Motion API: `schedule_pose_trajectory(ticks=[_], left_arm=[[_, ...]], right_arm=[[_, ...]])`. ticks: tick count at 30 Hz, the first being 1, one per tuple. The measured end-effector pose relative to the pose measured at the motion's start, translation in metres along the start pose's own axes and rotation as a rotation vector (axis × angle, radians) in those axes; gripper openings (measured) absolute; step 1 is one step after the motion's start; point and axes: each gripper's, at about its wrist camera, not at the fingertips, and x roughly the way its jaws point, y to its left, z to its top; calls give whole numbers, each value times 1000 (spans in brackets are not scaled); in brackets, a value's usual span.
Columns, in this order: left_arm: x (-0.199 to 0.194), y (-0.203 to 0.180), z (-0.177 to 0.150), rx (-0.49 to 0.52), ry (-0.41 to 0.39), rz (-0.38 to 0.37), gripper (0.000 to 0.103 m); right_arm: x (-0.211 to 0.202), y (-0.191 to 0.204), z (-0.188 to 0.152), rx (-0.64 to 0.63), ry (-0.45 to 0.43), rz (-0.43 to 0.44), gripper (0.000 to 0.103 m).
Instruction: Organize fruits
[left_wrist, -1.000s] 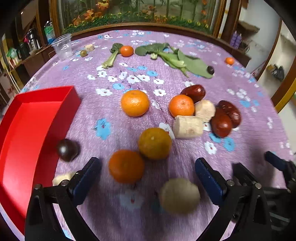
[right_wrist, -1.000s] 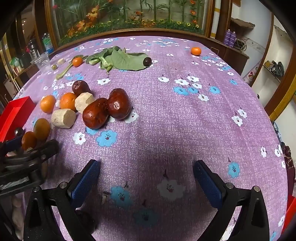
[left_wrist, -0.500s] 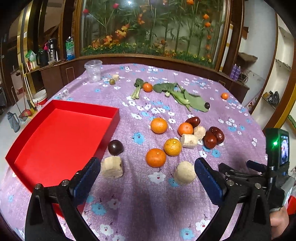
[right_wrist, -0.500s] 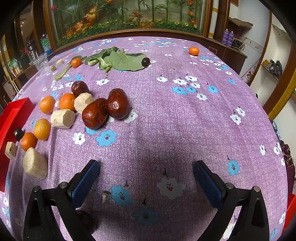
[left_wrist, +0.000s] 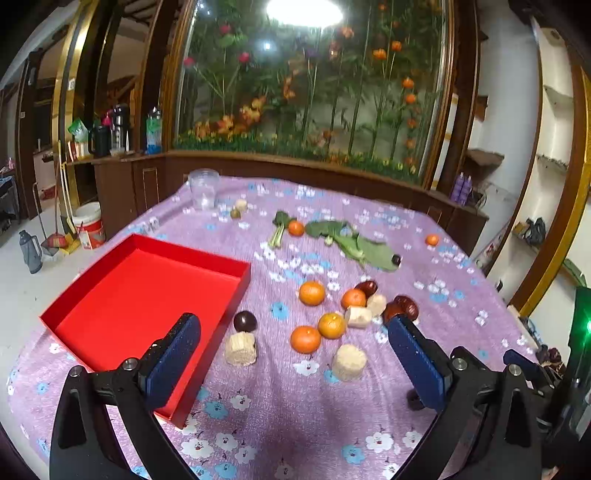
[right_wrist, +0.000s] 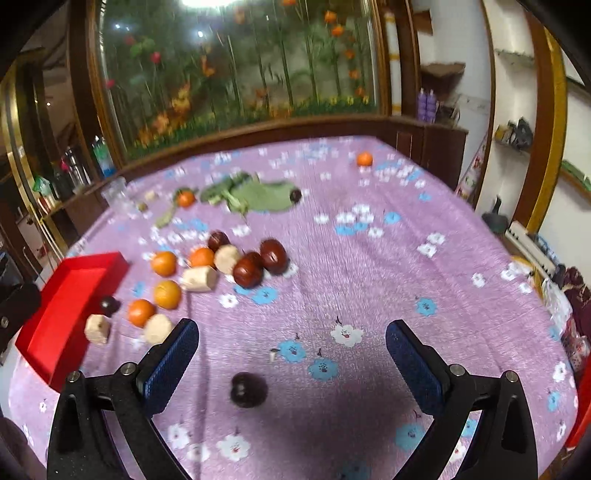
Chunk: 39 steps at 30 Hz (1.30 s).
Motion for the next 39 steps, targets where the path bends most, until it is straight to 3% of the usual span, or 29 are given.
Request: schedule_pose_trajectory(ticks=[8,14,17,21,23,29,33,36,38,39], left_arm=[[-35,2,-2,8,-108,19,102],[-49,3,-2,-2,-144,41,102],[-52,2,-3,6,-145,44,102],[-46,4,-3,27,-134,-1,103],[-36,13,1,39,-97,14,103],[-4,87,5,-136,-1,40,103],[27,111,-9,-188,104,40,103],[45,100,-18,-158,171,-28,101],[53,76,-22,-85,198,-114,90],[55,66,-22,-65,210,-151,80]], right_arm=[[-54,9,-4,-16,-233,-13,102],[-77,11,-13,-26,-374,-40,103],[-81,13,-16,-47,-396,-43,103],[-69,15,-14,-86,-322,-6,103],[-54,9,-12,-87,-219,37,103],[-9,-25,-14,5,30,94,102],[14,-23,-25,3,121,150,100],[24,-10,-27,-43,150,176,93],[30,-4,-26,-71,172,191,83],[33,-1,-26,-84,181,196,81]])
